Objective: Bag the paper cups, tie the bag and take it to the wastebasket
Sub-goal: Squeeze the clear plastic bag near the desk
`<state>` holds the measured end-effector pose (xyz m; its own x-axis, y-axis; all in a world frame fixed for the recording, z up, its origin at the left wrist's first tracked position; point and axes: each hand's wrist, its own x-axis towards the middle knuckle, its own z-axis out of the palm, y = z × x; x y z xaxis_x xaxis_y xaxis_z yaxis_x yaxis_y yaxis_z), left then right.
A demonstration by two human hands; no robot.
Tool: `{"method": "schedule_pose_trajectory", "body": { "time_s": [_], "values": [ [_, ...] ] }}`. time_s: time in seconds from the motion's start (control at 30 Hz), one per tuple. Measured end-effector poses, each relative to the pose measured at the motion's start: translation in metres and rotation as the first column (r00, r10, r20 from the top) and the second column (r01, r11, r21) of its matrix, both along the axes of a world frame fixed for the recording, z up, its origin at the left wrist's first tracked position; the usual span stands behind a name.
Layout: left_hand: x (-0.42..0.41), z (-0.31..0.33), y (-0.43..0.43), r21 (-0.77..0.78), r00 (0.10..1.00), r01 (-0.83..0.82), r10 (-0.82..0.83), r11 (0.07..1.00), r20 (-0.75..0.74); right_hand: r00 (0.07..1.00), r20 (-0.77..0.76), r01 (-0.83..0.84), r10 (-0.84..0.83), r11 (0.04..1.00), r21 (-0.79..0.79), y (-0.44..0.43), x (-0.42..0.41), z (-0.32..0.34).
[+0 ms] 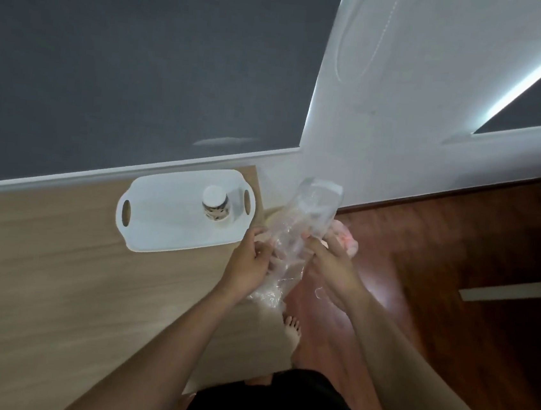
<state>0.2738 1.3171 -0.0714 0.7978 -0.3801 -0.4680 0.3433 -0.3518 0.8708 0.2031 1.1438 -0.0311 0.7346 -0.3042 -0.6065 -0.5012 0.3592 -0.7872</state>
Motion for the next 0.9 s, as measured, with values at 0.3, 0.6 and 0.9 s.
{"method": "schedule_pose_trajectory", "body": {
  "time_s": [0.3,0.6,0.9],
  "values": [
    [0.017,-0.062,-0.083,0.269,0.995,-0.03,0.054,0.963,-0.081,0.974,-0.184,-0.117,0.131,0.989,0.086,-0.073,0.007,-0.056],
    [0.034,-0.106,-0.135,0.266,0.946,0.043,0.047,0.963,-0.321,0.908,-0.337,-0.283,0.25,0.958,-0.052,-0.129,0.043,-0.141],
    [0.05,-0.143,-0.154,0.322,0.925,-0.021,0.141,0.947,-0.353,0.829,-0.445,-0.427,0.34,0.898,-0.109,-0.137,0.068,-0.197]
  ]
}}
